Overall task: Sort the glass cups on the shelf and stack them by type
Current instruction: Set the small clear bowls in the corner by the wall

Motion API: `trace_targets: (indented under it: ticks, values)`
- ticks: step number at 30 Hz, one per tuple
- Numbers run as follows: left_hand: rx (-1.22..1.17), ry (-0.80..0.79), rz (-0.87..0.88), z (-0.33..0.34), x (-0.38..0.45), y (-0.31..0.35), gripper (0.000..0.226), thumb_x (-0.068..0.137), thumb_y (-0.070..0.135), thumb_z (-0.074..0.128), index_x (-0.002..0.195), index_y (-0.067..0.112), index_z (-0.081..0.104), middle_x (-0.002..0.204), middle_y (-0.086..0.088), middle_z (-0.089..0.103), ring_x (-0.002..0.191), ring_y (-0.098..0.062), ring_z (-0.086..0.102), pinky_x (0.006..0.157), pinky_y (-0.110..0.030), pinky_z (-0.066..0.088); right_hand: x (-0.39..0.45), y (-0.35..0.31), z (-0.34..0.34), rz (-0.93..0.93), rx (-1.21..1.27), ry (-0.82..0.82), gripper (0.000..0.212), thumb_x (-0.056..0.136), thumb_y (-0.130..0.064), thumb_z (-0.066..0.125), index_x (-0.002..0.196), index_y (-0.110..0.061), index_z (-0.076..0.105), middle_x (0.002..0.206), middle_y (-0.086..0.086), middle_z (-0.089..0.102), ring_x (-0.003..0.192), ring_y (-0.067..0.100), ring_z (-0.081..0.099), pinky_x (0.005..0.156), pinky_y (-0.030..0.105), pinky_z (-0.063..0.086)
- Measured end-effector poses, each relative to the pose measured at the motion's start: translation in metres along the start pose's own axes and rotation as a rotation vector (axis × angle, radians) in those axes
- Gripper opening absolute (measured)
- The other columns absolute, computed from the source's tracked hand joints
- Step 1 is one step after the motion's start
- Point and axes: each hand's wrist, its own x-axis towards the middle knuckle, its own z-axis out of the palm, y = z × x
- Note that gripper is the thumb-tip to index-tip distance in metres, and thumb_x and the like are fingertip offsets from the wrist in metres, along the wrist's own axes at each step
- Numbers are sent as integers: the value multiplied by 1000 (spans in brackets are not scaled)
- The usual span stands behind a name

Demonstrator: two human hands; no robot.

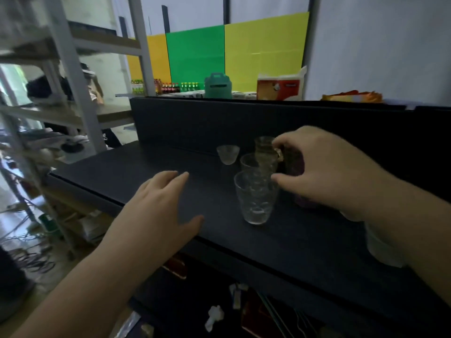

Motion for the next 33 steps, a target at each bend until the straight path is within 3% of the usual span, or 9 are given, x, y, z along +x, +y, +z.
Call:
trace_targets:
  ticks: [5, 10, 14, 19, 25, 29, 33]
  values:
    - [-62, -7, 56, 16, 46, -29, 87, 79, 61, 61, 152, 32, 23, 153, 13, 25, 139, -11, 26, 107, -27, 28, 54, -3, 9, 56, -32, 11, 65, 81, -50, 72, 139, -33, 50, 124, -8, 54, 113, 13, 52, 92, 32, 45]
    - [-117, -79, 187, 41, 105, -50, 86, 80, 60, 60, 152, 32, 22, 154, 10, 25, 139, -14, 26, 109, -31, 30, 91, -7, 33, 208, -130, -174, 68, 80, -66, 64, 139, -35, 50, 126, -8, 51, 106, 13, 54, 89, 36, 50]
    - [-170, -153, 319, 60, 158, -59, 82, 81, 57, 62, 150, 32, 26, 153, 6, 27, 138, -17, 29, 107, -33, 34, 114, -12, 43, 399, -188, -334, 82, 76, -78, 56, 144, -32, 48, 129, -5, 54, 103, 13, 54, 88, 34, 51]
    - [-178, -310, 433, 90, 230, -61, 85, 81, 51, 67, 151, 31, 23, 157, -1, 22, 139, -24, 29, 108, -41, 36, 130, -24, 57, 553, -202, -489, 105, 66, -89, 53, 153, -33, 35, 152, -4, 43, 130, 17, 48, 104, 33, 44]
    - [-127, -400, 442, 141, 279, -50, 91, 80, 58, 65, 152, 32, 16, 155, -10, 22, 134, -32, 35, 103, -45, 41, 142, -33, 68, 649, -262, -573, 105, 67, -76, 70, 153, -29, 32, 151, -5, 45, 128, 18, 50, 100, 30, 45]
    - [-162, -376, 497, 155, 283, -50, 81, 85, 53, 62, 151, 33, 19, 146, -9, 32, 122, -27, 46, 93, -42, 48, 141, -35, 72, 677, -276, -533, 101, 68, -71, 74, 151, -28, 36, 142, -5, 52, 119, 17, 55, 90, 29, 48]
    - [-202, -438, 527, 143, 283, -60, 72, 88, 44, 63, 149, 32, 27, 144, -8, 32, 116, -24, 49, 91, -37, 48, 140, -39, 80, 703, -263, -447, 99, 68, -68, 75, 149, -25, 39, 141, -3, 53, 118, 18, 56, 91, 30, 49]
